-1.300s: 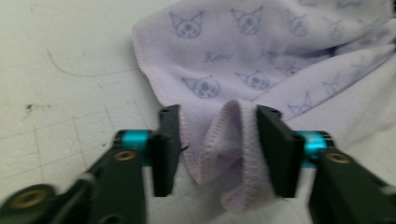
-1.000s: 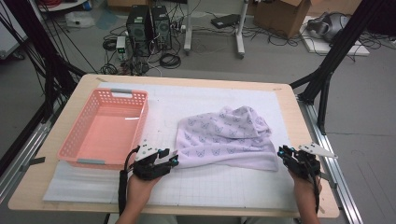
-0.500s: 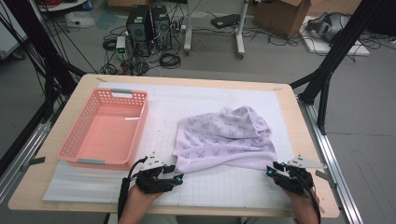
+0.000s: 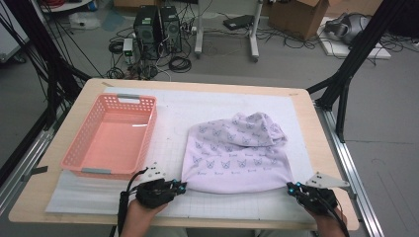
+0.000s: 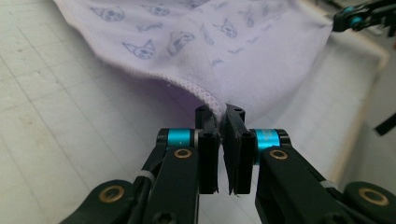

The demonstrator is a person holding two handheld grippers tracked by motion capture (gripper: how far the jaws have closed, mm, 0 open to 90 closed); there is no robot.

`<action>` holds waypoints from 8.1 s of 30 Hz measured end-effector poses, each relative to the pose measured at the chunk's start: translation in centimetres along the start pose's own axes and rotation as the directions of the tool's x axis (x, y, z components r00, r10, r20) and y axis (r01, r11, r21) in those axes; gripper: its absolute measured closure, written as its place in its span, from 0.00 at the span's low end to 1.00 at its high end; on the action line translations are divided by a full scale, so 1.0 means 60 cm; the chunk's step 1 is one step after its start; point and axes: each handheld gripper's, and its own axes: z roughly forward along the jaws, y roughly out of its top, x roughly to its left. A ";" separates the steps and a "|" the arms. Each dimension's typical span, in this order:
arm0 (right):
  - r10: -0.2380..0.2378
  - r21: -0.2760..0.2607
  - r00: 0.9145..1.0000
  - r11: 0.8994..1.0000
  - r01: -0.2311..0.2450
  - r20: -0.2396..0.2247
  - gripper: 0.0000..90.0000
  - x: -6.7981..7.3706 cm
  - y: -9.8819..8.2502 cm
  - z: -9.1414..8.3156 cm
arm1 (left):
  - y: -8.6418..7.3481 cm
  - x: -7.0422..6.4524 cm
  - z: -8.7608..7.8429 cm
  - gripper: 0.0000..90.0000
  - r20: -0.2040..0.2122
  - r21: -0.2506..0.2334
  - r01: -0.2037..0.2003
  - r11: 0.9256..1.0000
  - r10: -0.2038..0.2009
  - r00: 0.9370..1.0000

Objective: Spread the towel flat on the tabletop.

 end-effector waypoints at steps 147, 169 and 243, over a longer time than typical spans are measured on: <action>0.067 0.091 0.997 0.994 -0.063 -0.043 0.97 0.061 -0.021 -0.003 | -0.072 -0.018 -0.040 0.84 -0.158 0.068 -0.012 0.998 0.023 0.987; 0.155 -0.021 0.987 0.988 -0.155 0.043 0.68 0.007 -0.003 0.011 | 0.010 0.021 0.073 0.96 -0.288 0.062 -0.006 0.998 0.024 0.957; 0.145 -0.049 0.989 0.988 -0.147 -0.034 0.70 0.012 -0.014 -0.021 | 0.007 0.031 0.035 0.55 -0.166 -0.068 -0.005 0.998 -0.006 0.986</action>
